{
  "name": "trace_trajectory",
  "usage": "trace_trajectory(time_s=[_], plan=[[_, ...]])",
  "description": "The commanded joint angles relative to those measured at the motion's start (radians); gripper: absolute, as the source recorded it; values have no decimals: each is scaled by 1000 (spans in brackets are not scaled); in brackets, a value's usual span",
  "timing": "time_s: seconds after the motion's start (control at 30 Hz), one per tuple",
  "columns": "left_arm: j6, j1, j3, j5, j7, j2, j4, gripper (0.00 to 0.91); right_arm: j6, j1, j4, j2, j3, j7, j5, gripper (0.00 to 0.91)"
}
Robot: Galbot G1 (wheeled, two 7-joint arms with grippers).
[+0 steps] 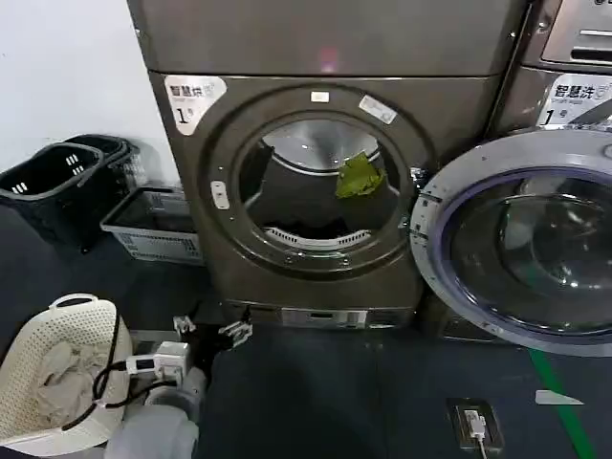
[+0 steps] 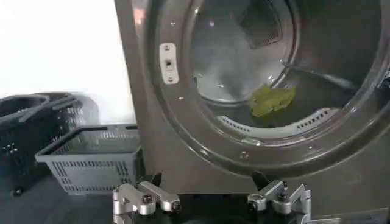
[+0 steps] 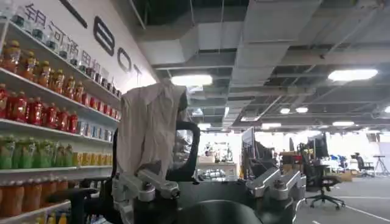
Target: Grasp the clothes from the dryer.
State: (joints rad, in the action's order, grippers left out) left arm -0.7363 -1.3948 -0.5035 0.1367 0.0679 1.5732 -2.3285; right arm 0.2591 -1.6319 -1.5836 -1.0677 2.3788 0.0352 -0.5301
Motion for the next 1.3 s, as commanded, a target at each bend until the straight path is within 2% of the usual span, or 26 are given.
trace_trajectory(time_s=[0.03,0.8,0.87,1.0,1.3], plan=[[-49,0,1,1,5,0,-1,907,1,-1,0,-1,-1,-3,-3,907],[-49,-1,13,4,7,6,5,907,-5,-1,12,-7,1,-7,-1,907],[-49,0,16,7,6,6,5,907,-32,-3,16,-9,-4,-10,3,907],[-49,0,20,16,6,6,4,907,-40,-4,21,-7,0,-16,2,907],[-49,2,23,19,7,5,6,907,-62,-8,34,-6,15,-51,-59,907]])
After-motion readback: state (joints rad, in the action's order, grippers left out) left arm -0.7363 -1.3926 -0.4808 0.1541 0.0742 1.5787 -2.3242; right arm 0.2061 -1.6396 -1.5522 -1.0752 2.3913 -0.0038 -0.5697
